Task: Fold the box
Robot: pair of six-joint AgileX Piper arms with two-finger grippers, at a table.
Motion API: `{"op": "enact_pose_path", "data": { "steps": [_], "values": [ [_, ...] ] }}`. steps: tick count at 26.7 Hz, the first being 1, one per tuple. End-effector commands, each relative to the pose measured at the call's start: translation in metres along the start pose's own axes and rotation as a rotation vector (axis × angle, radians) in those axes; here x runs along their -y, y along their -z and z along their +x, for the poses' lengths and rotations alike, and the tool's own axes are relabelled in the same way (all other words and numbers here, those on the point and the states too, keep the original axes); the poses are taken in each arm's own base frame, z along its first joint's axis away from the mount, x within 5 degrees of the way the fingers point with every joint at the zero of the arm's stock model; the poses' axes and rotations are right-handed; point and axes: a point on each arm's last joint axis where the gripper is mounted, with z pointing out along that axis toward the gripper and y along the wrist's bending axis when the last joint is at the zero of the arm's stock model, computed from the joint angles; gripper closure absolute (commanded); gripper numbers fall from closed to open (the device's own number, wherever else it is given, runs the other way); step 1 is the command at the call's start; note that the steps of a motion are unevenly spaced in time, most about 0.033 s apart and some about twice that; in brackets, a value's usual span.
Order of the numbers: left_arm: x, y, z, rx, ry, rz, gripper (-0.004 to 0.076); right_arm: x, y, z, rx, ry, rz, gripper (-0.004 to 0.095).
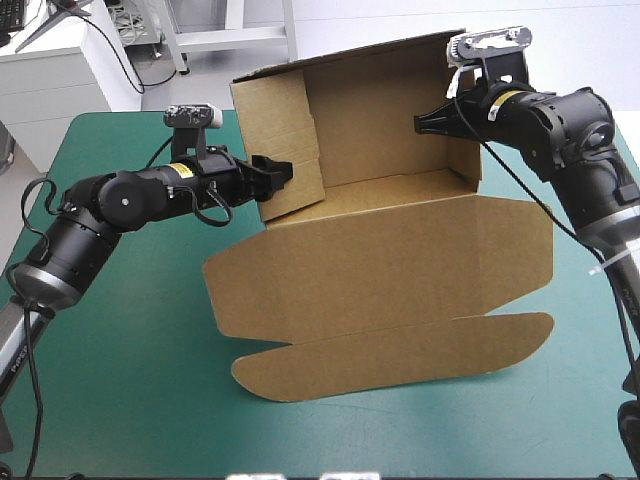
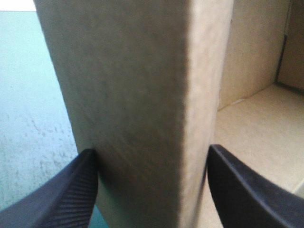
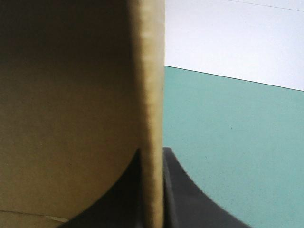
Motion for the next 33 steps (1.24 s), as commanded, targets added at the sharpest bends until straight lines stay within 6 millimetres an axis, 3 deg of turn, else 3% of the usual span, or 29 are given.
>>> {"op": "enact_pose_path", "data": {
  "steps": [1, 6, 7, 10, 12, 20, 33],
  "values": [
    [0.013, 0.018, -0.026, 0.173, 0.026, 0.017, 0.0314, -0.005, 0.025, -0.020, 0.166, -0.046, -0.047, 0.0915],
    [0.013, 0.015, -0.031, 0.181, 0.016, 0.013, 0.0360, -0.011, 0.021, -0.018, 0.151, -0.065, -0.068, 0.0915],
    [0.013, 0.013, -0.030, 0.175, 0.020, 0.014, 0.0403, -0.014, 0.017, -0.017, 0.136, -0.068, -0.082, 0.0915],
    [0.011, 0.008, -0.027, 0.145, 0.025, 0.013, 0.0643, -0.020, 0.008, -0.012, 0.088, -0.091, -0.116, 0.0916],
    [0.010, 0.007, -0.027, 0.138, 0.017, 0.012, 0.0730, -0.023, 0.004, -0.009, 0.057, -0.109, -0.137, 0.0916],
    [0.004, -0.007, -0.017, 0.038, 0.006, -0.009, 0.0729, -0.028, -0.032, 0.018, -0.188, -0.058, -0.139, 0.0919],
    [-0.032, -0.074, 0.031, -0.388, -0.003, -0.090, 0.0730, -0.037, -0.100, 0.069, -0.562, -0.032, -0.147, 0.0921]
  ]
}}
